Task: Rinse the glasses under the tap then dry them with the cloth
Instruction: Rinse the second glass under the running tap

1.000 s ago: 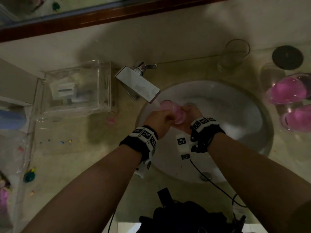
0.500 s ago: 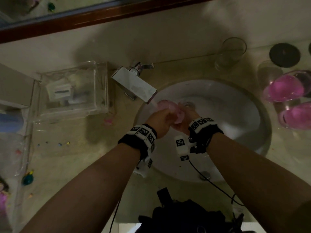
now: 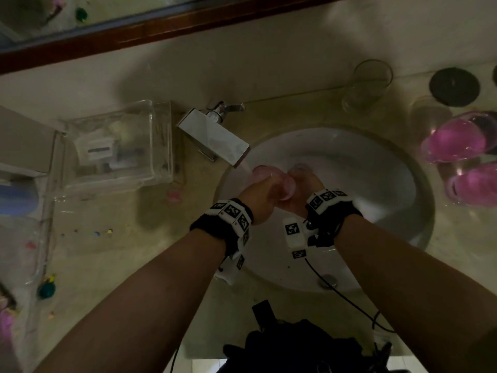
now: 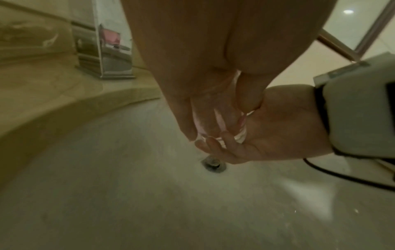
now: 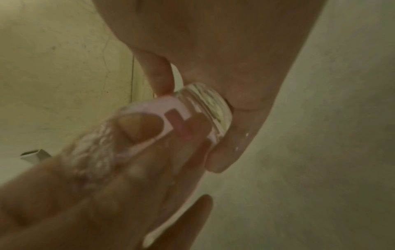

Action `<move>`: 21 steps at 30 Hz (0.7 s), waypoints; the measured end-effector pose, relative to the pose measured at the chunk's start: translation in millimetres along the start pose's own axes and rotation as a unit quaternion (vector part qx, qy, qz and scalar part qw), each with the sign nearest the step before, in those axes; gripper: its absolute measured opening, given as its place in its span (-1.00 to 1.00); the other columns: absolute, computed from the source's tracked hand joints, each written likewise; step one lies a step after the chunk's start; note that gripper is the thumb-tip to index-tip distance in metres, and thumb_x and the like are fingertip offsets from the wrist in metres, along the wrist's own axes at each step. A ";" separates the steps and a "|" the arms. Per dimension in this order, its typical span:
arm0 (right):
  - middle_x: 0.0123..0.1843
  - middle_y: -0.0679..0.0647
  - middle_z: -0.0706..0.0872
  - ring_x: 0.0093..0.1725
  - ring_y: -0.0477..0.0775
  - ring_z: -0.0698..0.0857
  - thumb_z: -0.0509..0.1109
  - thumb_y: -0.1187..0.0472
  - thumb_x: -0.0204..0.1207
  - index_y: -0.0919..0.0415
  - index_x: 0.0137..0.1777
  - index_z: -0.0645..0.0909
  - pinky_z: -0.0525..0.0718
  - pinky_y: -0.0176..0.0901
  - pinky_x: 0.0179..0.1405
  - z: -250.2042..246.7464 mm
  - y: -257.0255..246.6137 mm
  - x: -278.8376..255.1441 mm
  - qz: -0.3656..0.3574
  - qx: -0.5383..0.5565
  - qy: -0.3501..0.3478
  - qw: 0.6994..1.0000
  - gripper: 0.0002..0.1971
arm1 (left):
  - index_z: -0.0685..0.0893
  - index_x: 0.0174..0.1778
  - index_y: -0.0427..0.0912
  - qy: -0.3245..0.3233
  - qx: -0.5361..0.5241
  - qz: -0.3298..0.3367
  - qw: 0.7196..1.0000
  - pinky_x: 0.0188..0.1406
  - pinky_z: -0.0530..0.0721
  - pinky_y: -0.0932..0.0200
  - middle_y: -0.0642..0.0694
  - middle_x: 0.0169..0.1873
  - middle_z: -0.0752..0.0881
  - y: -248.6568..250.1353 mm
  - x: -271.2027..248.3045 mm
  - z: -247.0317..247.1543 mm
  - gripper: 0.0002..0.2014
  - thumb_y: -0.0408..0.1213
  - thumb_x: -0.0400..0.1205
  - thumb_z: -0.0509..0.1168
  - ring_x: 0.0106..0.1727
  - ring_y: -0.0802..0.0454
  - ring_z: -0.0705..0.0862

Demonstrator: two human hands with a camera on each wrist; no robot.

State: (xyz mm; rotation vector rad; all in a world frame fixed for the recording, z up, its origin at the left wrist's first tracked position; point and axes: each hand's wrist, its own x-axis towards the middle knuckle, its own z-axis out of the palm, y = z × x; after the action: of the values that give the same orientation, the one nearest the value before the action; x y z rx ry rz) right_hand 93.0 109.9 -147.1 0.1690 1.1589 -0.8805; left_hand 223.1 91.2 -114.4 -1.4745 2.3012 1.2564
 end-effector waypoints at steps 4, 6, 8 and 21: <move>0.02 0.30 0.64 0.05 0.24 0.60 0.19 0.23 0.44 0.38 -0.04 0.65 0.57 0.10 0.06 8.0 -1.3 -9.9 0.017 -0.008 0.005 1.000 -0.72 | 0.65 0.32 -0.22 0.014 -0.056 -0.004 0.998 0.31 0.51 0.16 -0.20 0.26 0.69 0.2 2.0 1.6 -0.73 -0.34 0.72 0.21 0.30 -0.11 0.63; 0.00 0.33 0.60 0.03 0.22 0.58 0.08 0.21 0.60 0.35 -0.13 0.59 0.54 0.10 0.15 8.8 -1.5 -6.9 0.022 -0.002 0.030 0.999 -0.71 | 0.70 0.19 -0.34 0.007 -0.115 0.001 0.993 0.35 0.56 -0.01 -0.31 0.18 0.71 2.7 3.3 0.1 -0.77 -0.36 0.70 0.24 0.25 -0.23 0.65; 0.13 0.36 0.59 0.12 0.23 0.58 0.05 0.18 0.65 0.34 -0.04 0.57 0.52 0.11 0.25 10.9 -1.7 -5.1 0.017 0.000 0.029 0.999 -0.70 | 0.71 0.16 -0.39 -0.015 -0.115 -0.005 0.993 0.31 0.56 -0.08 -0.36 0.14 0.71 6.0 1.9 -3.3 -0.76 -0.34 0.69 0.24 0.21 -0.30 0.65; -0.11 0.28 0.70 -0.14 0.19 0.62 0.21 0.24 0.57 0.30 -0.44 0.71 0.60 0.02 -0.12 5.7 -3.3 -5.2 0.001 0.017 0.012 1.000 -0.61 | 0.80 0.11 -0.23 0.089 -0.103 -0.093 0.986 0.17 0.64 0.05 -0.20 0.06 0.77 5.0 -3.5 -8.0 -0.79 -0.29 0.57 0.44 0.11 -0.13 0.70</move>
State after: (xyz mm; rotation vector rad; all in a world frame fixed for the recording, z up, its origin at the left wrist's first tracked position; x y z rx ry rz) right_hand 94.3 107.3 -139.2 0.2090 1.1664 -0.8997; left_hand 223.4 88.9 -104.6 -1.8947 2.1243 1.3939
